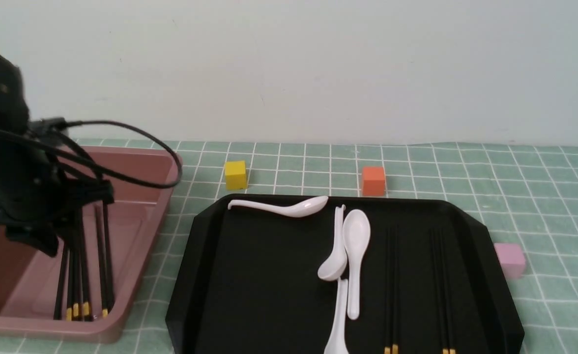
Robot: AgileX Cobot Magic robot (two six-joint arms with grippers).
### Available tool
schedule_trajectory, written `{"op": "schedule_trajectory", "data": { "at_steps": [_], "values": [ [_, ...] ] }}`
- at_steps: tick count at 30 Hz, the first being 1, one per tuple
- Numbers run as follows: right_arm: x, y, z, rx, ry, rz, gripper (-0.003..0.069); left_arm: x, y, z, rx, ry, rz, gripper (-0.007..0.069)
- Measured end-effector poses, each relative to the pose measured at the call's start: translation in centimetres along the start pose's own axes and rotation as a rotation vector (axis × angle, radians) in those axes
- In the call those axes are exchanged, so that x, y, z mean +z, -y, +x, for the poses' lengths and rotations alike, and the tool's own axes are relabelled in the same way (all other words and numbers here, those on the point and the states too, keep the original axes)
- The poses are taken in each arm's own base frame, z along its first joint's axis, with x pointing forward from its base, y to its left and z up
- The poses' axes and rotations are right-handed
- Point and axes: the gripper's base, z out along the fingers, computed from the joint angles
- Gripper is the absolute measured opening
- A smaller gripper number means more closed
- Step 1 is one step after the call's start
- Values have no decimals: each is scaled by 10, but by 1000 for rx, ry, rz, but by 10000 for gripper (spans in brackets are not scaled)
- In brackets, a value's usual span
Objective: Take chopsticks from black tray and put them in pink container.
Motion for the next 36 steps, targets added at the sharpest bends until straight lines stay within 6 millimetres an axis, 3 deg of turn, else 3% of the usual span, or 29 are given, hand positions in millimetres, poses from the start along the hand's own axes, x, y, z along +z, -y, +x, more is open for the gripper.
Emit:
{"op": "schedule_trajectory", "data": {
  "at_steps": [4,7,13,18,23,28,36],
  "values": [
    [0,0,0,0,0,0,239,-54,-9,25,33,92,42,-13],
    [0,0,0,0,0,0,239,-85,-18,59,48,162,110,-13],
    [0,0,0,0,0,0,239,-104,-36,139,61,323,294,-13],
    [0,0,0,0,0,0,239,-92,-54,203,9,652,479,-13],
    [0,0,0,0,0,0,239,-82,-70,239,-39,881,563,-13],
    [0,0,0,0,0,0,239,-73,-75,250,-34,935,564,-13],
    [0,0,0,0,0,0,239,-59,-76,250,-30,913,532,-13]
  ]
}}
